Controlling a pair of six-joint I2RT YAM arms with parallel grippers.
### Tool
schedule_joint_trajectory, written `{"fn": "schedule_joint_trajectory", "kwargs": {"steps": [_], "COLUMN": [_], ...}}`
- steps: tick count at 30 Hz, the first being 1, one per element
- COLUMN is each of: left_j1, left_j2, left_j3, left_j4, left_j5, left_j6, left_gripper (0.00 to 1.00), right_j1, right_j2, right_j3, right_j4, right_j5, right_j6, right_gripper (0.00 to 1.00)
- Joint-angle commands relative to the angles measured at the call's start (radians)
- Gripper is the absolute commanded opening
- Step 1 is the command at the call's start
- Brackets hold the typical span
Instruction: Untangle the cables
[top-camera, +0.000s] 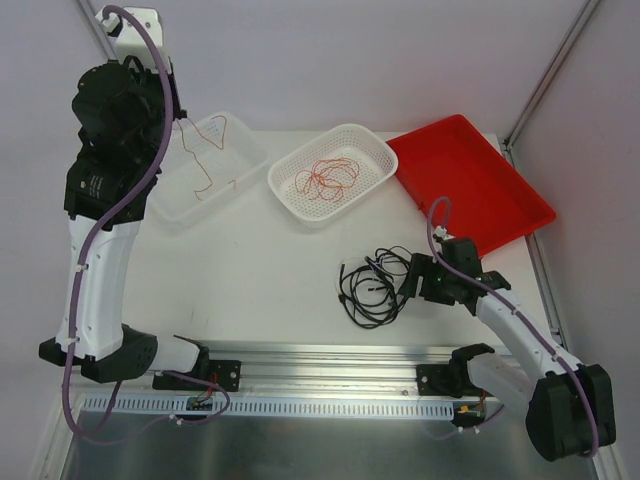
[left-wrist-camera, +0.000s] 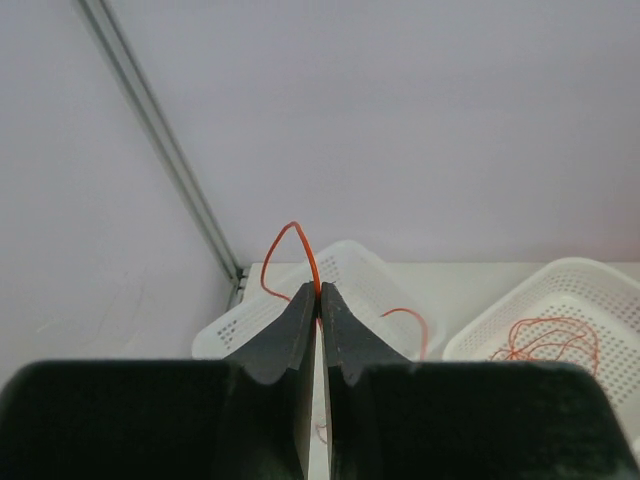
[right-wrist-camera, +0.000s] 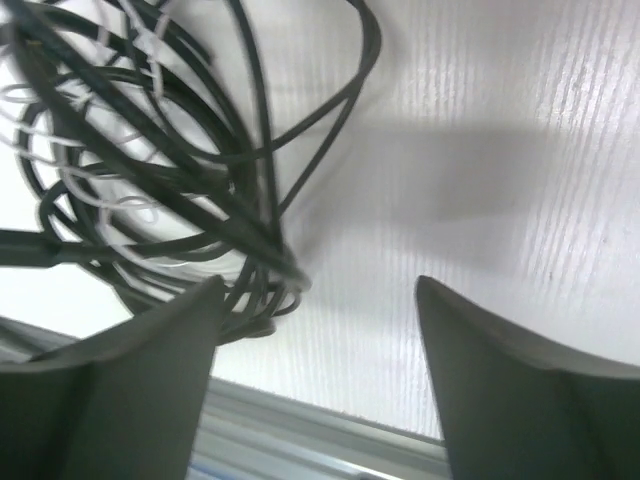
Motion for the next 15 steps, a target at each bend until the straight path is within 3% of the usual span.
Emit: {"fn": "schedule_joint_trajectory", "kwargs": {"steps": [1,7,15], "left_j1": [0.003,0.003,0.001], "left_j2": [0.035,0.123,0.141], "left_j3": [0.114,0.267,0.249], "left_j4": [0.042,0.076,0.281], "left_j5": [0.11,0.212,0.313], "left_j6": [-0.06,-0.116,-0.176], "left_gripper": [0.04,0.04,0.05], "right_j1": [-0.006,-0.006,-0.006], "right_j2": [-0.056,-0.135,-0.177], "right_j3": [0.077,0.128,0.162], "right_j4": [-0.079,-0.162,-0.199], "right_j5": [-0.009,-0.003,-0.012], "right_j6": [-0.048,-0.075,-0.078], "right_gripper": [0.85,0.95,0.98]}}
